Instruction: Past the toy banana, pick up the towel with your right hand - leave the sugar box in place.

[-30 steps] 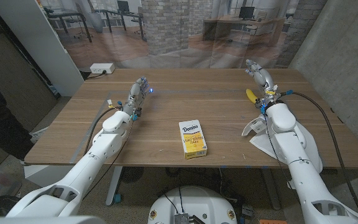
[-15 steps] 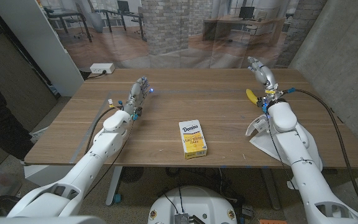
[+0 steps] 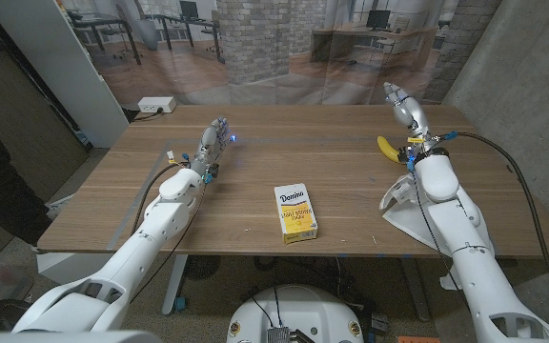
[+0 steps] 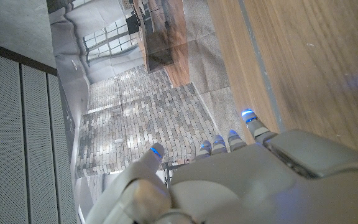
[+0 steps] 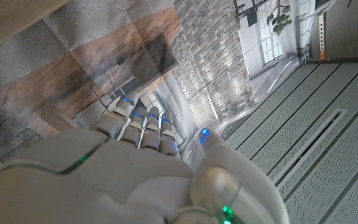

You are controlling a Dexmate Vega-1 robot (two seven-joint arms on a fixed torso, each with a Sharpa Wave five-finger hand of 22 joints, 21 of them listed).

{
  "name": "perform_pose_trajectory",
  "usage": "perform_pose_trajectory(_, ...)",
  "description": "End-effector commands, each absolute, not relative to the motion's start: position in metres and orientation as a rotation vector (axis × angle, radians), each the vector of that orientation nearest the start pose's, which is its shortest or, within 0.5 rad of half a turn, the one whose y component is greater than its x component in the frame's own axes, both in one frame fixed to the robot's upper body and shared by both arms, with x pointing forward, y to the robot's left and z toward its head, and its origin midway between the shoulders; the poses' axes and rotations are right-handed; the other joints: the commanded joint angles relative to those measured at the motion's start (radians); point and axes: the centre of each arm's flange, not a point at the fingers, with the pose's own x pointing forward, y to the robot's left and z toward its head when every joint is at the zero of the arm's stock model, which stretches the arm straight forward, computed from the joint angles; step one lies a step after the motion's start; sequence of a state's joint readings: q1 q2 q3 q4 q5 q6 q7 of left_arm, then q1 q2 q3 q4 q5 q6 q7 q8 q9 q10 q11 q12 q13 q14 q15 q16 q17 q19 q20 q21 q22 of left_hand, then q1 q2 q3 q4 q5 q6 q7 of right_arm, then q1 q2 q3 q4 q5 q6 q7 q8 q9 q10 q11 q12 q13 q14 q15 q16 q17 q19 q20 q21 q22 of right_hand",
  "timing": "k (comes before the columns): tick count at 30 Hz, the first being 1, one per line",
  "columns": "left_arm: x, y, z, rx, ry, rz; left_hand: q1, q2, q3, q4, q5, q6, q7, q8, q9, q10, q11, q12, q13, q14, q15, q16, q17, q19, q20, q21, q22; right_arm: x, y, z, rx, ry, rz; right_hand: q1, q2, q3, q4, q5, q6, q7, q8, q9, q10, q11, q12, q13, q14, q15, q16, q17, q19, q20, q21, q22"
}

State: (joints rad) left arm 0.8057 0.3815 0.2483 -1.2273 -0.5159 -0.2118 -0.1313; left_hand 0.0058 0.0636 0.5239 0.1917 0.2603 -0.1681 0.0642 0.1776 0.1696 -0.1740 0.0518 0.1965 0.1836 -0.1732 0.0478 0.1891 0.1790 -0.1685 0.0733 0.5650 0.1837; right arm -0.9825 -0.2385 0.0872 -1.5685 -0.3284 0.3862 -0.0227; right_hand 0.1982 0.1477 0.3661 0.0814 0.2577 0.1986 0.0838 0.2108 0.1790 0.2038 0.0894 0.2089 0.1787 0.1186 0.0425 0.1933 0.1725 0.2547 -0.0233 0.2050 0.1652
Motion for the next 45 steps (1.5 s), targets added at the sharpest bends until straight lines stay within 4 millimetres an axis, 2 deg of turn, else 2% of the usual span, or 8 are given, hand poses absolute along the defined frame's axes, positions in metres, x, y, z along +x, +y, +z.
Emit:
perform_pose_trajectory(1, 0.671, 0.282, -0.020, -0.030, -0.567, -0.226, 0.001, 0.115, 0.001, -0.002, 0.007, -0.091, 0.001, 0.004, 0.004, -0.096, 0.003, 0.004, 0.002, -0.149, 0.002, 0.005, 0.004, -0.077, 0.006, -0.001, 0.002, 0.561, -0.314, 0.050, -0.641, -0.964, -0.219, 0.015, 0.000, 0.011, -0.002, -0.001, 0.013, 0.003, -0.001, 0.004, 0.010, 0.003, 0.001, 0.006, 0.009, -0.003, 0.001, 0.003, 0.012, -0.001, -0.003, 0.005)
perform_pose_trajectory(45, 0.671, 0.280, -0.017, -0.023, -0.568, -0.237, 0.001, 0.116, 0.001, -0.002, 0.008, -0.090, 0.001, 0.004, 0.004, -0.093, 0.005, 0.005, 0.002, -0.148, 0.002, 0.005, 0.004, -0.073, 0.007, -0.006, 0.002, 0.519, -0.328, 0.056, -0.931, -0.954, -0.356, 0.030, -0.003, 0.026, -0.019, -0.005, 0.029, 0.002, -0.006, 0.005, 0.028, 0.000, -0.004, 0.006, 0.023, -0.006, -0.004, 0.002, 0.024, -0.008, -0.005, 0.004)
